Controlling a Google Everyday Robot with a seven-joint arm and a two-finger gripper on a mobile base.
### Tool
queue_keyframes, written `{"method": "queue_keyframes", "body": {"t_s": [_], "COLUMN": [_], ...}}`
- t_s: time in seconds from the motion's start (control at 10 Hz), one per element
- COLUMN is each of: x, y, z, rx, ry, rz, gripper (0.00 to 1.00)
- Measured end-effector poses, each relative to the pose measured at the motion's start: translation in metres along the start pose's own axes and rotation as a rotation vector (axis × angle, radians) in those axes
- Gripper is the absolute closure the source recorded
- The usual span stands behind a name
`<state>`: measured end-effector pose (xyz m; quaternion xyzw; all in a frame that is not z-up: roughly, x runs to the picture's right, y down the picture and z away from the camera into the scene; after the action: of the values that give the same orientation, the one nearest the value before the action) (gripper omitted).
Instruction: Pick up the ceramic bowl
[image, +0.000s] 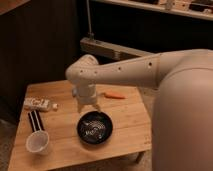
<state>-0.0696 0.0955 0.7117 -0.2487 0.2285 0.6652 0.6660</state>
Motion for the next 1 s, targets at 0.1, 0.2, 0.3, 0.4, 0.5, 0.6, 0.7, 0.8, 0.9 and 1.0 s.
{"method": "queue_keyframes", "body": {"t_s": [0.1, 0.2, 0.3, 0.4, 0.5, 0.6, 0.7, 0.8, 0.9, 1.0], "x": [-0.001, 0.001, 0.002, 0.004, 0.006, 0.009, 0.012, 0.017, 0.021, 0.025], "y": [-0.014, -0.037, -0.049, -0.066, -0.084, -0.104, -0.117, -0.124, -0.124, -0.121], "z": [0.002, 0.006, 0.007, 0.01, 0.013, 0.017, 0.022, 0.031, 0.04, 0.046], "rx": [-0.009, -0.052, -0.082, -0.131, -0.188, -0.288, -0.363, -0.456, -0.493, -0.497], "ry": [-0.002, -0.005, -0.007, -0.01, -0.015, -0.025, -0.033, -0.049, -0.063, -0.071], "rz": [0.015, 0.038, 0.05, 0.067, 0.083, 0.091, 0.092, 0.043, -0.017, -0.071], "gripper": [0.35, 0.35, 0.35, 0.35, 0.35, 0.35, 0.35, 0.35, 0.35, 0.35]}}
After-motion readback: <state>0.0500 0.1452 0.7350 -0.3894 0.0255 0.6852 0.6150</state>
